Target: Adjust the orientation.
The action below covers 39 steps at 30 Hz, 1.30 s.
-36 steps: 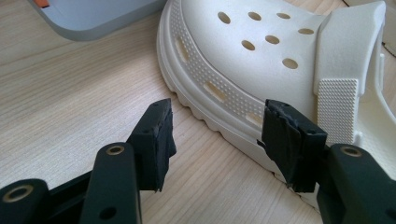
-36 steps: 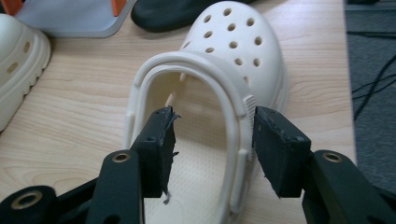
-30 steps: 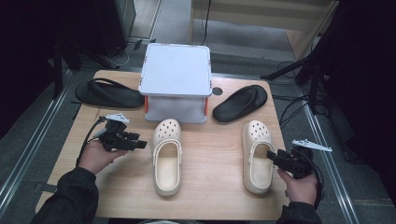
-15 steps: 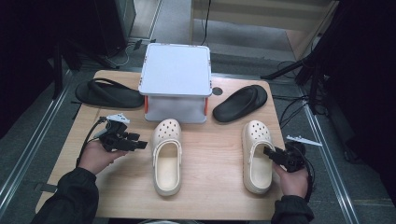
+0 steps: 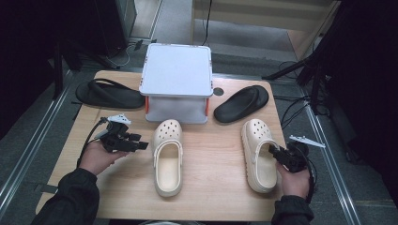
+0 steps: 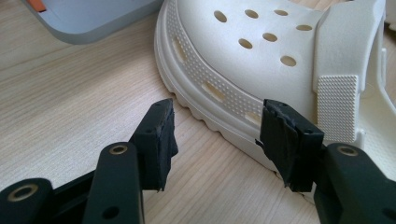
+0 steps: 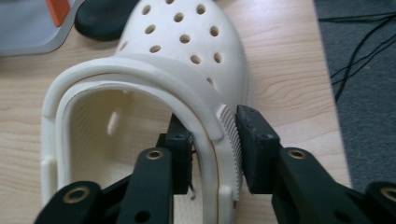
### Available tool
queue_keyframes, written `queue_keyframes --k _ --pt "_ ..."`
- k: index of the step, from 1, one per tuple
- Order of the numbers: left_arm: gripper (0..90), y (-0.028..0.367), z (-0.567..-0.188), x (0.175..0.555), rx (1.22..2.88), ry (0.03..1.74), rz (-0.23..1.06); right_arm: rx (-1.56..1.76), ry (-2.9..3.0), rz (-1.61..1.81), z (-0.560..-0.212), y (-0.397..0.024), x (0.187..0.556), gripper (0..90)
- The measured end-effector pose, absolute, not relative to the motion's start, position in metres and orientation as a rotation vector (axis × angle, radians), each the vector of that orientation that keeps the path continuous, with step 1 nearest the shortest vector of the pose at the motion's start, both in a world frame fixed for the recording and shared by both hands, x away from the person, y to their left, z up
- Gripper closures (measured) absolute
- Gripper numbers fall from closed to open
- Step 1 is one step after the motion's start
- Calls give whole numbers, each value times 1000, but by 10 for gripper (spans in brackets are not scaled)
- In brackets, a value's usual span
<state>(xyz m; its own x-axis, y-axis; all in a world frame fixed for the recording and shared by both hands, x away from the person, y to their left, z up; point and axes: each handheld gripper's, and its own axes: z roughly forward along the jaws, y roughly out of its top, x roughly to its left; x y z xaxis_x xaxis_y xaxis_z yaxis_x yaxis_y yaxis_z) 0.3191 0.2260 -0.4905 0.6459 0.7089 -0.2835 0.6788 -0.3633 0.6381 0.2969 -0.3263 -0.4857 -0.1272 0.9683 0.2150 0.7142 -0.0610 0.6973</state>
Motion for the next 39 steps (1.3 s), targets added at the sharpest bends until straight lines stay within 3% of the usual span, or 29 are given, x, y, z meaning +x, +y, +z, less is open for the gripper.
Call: queue_keyframes --k 19,39 --pt "450 228 -491 319 2105 1088 51 1699 1902 1049 -466 -314 290 759" --pt "433 236 -488 308 2082 1108 61 1571 2052 1105 -456 -261 296 757"
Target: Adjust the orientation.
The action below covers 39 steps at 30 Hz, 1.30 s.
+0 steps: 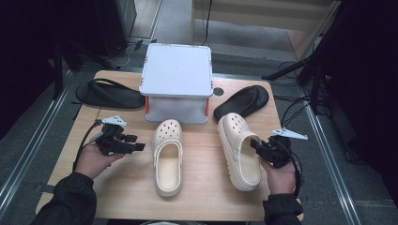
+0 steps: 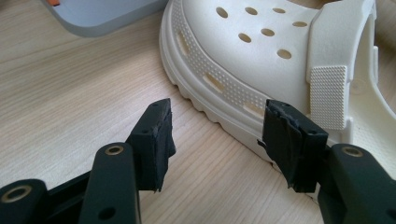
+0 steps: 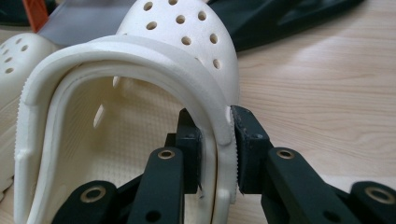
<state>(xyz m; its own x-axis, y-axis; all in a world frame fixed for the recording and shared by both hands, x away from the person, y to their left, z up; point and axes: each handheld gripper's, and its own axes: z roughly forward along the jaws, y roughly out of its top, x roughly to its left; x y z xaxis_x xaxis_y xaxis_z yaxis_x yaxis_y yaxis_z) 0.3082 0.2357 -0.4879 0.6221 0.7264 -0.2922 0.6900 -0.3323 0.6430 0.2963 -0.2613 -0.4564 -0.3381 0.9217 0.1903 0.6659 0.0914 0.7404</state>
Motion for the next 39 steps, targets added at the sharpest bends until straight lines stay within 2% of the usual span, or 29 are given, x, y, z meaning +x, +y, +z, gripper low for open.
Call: queue_keyframes --k 39 --pt "422 248 -491 289 2039 1168 59 1472 2266 1086 -470 -177 327 751"
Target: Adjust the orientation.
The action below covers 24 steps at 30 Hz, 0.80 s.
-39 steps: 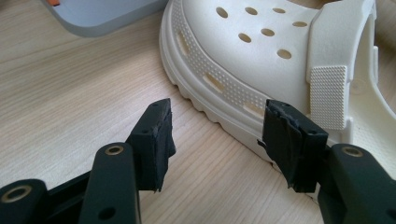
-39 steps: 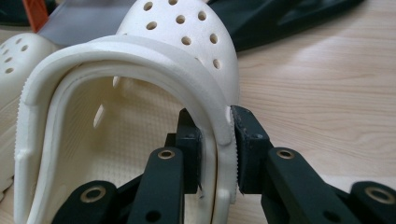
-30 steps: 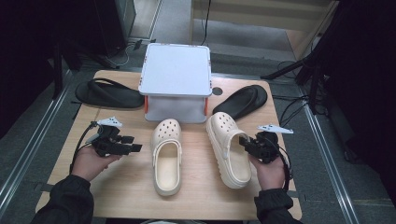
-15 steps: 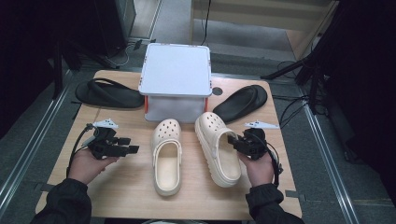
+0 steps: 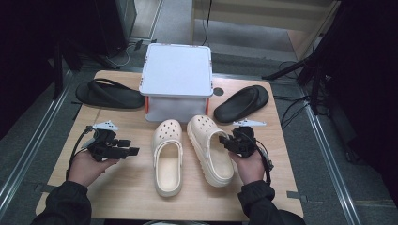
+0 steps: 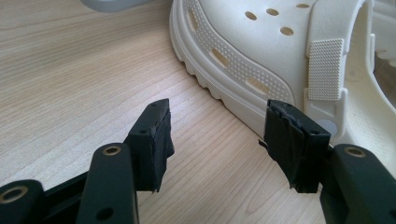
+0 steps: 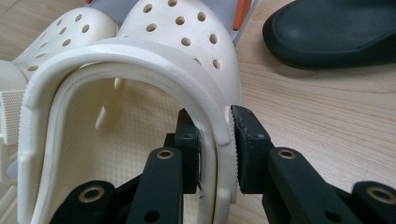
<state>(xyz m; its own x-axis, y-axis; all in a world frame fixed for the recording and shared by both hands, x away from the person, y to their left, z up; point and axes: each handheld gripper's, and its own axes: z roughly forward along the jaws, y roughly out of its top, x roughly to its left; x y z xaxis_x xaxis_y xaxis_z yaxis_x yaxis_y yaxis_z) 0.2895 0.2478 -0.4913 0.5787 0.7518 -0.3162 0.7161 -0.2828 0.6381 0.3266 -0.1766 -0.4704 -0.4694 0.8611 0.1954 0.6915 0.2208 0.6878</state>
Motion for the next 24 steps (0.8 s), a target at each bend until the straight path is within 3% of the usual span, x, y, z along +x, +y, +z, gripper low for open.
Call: queue_keyframes --k 24 --pt "416 246 -492 289 2044 1157 64 1395 2280 983 -477 -151 321 743"
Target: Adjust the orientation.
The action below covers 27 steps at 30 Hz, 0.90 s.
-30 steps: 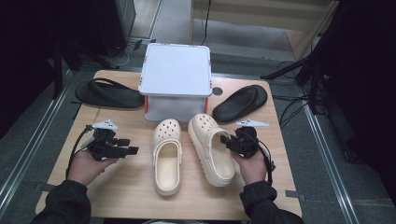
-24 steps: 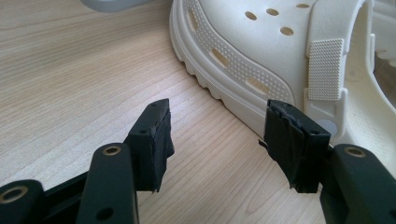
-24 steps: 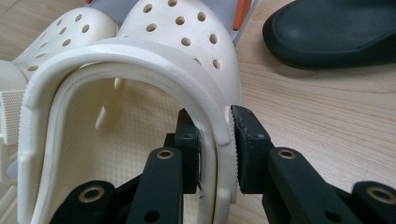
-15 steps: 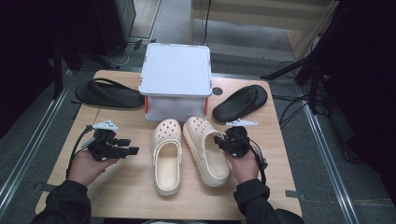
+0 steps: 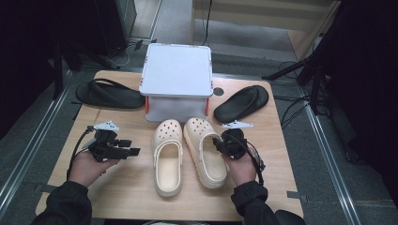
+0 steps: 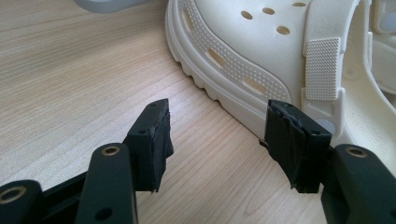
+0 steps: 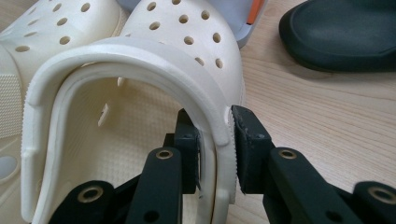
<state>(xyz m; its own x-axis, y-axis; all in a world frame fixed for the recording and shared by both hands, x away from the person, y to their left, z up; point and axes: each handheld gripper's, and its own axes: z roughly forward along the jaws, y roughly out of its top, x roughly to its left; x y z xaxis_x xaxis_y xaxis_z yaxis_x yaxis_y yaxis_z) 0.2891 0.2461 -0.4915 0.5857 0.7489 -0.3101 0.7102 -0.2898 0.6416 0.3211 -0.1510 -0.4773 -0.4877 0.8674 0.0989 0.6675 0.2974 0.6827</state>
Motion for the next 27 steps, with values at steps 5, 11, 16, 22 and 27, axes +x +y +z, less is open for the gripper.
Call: queue_keyframes --k 5,11,16,22,27 --pt "416 246 -491 289 2042 1157 64 1382 2291 986 -478 -145 319 731" --pt "416 245 -492 289 2042 1154 58 1392 2326 1001 -480 -142 318 681" --pt "416 245 -491 289 2045 1148 64 1384 2336 1003 -481 -139 316 655" --pt "419 243 -491 290 2042 1146 58 1356 2339 1076 -476 -144 315 598" --pt "426 243 -491 292 2041 1140 53 1332 2353 1168 -467 -154 310 640"
